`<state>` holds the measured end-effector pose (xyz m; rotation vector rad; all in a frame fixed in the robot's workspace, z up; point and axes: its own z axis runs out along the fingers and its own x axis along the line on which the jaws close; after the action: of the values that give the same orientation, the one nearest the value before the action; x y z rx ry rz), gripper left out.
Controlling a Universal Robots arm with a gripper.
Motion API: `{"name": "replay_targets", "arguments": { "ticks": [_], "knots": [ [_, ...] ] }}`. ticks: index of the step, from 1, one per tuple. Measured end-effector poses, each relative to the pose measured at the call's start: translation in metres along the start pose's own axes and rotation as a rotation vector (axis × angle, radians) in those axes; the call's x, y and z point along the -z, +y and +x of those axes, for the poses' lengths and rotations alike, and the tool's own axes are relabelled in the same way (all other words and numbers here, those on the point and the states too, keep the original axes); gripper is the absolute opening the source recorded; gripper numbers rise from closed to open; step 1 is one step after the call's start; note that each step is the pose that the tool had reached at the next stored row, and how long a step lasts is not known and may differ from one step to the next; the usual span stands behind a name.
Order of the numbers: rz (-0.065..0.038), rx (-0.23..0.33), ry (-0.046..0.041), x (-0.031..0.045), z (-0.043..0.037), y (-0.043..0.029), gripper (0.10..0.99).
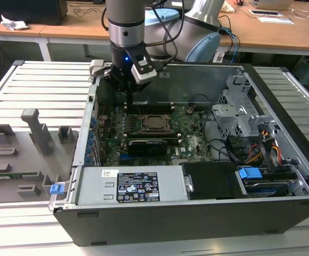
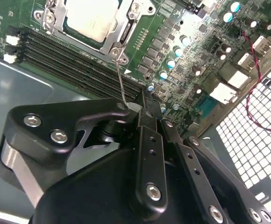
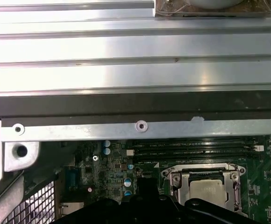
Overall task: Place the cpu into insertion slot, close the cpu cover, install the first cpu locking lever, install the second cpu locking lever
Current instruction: 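Install the first cpu locking lever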
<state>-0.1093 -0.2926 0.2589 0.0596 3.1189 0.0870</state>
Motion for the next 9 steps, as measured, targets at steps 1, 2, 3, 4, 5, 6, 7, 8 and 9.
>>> {"name": "replay_targets", "arguments": {
  "ticks": [1,2,3,4,5,6,7,8,9],
  "knots": [
    [0.0,0.0,0.0,0.0,0.0,0.0,0.106],
    [0.0,0.0,0.0001,0.0,0.0,0.0,0.106],
    [0.0,0.0,0.0,-0.0001,0.0,0.0001,0.106],
    [0.0,0.0,0.0001,0.0,0.0,0.0001,0.106],
    [0.0,0.0,0.0001,0.0,0.0,0.0,0.106],
    [0.0,0.0,0.0001,-0.0001,0.0,0.0001,0.106],
    [0.0,0.0,0.0001,-0.0001,0.0,0.0,0.106],
    [0.0,0.0,0.0,-0.0001,0.0,0.0001,0.106],
    [0.0,0.0,0.0,-0.0002,0.0,0.0001,0.106]
  ]
}}
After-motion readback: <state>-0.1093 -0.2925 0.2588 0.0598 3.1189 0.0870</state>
